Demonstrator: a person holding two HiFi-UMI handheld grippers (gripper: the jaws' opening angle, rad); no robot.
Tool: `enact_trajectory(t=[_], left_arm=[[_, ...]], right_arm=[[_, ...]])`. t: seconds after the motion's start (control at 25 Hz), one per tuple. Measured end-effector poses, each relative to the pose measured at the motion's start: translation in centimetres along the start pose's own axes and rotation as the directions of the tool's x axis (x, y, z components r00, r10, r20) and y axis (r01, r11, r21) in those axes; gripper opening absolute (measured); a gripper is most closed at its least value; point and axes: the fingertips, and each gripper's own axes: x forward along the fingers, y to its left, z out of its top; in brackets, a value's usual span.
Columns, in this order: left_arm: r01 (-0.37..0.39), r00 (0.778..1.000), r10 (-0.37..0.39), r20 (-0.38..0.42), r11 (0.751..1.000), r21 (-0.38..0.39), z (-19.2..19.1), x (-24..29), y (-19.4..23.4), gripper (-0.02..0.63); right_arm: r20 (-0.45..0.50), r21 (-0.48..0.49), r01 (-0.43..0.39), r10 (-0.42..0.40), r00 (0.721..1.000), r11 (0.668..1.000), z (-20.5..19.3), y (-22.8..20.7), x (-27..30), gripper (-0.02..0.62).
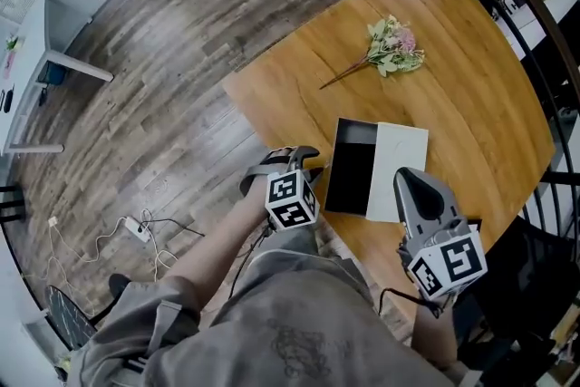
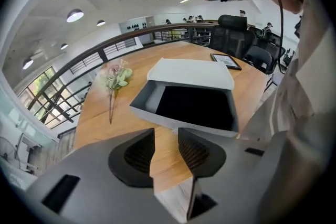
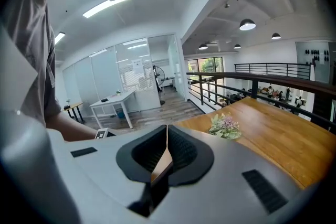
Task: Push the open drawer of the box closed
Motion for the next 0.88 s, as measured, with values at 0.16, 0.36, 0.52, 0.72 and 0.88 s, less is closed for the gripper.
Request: enact_trajectory(t=[0.16, 0.36, 0.52, 0.72, 0.88], left_arm=[[0.11, 0.994, -0.109, -0.018, 0.994, 0.024, -1.2, 2.2, -1.7, 0.153], [0.176, 0.984, -0.171, -0.053, 0.978, 0.115, -2.2, 4.4, -2.4, 0.152], [0.204, 0.979, -0.2, -0.048, 0.976, 0.074, -2.3, 5.1, -2.9, 0.129], [0.217, 0.975, -0.214, -0.049, 0.975, 0.055, -2.3, 5.9, -3.0, 0.087], [0.21, 0.977, -0.206, -0.06, 0.976, 0.067, -2.2, 6.0, -3.1, 0.08]], right_arm=[[-0.045, 0.027, 0.038, -0.037, 0.998, 0.999, -0.8, -0.3, 1.3, 0.035], [-0.078, 0.032, 0.052, -0.049, 0.996, 0.998, -1.6, -0.7, 2.7, 0.035], [-0.109, 0.028, 0.057, -0.053, 0.993, 0.998, -2.2, -0.6, 2.9, 0.035], [-0.13, 0.035, 0.052, -0.047, 0.99, 0.998, -3.2, -0.9, 3.1, 0.035], [-0.133, 0.031, 0.031, -0.027, 0.991, 0.999, -3.6, -1.1, 3.1, 0.035]])
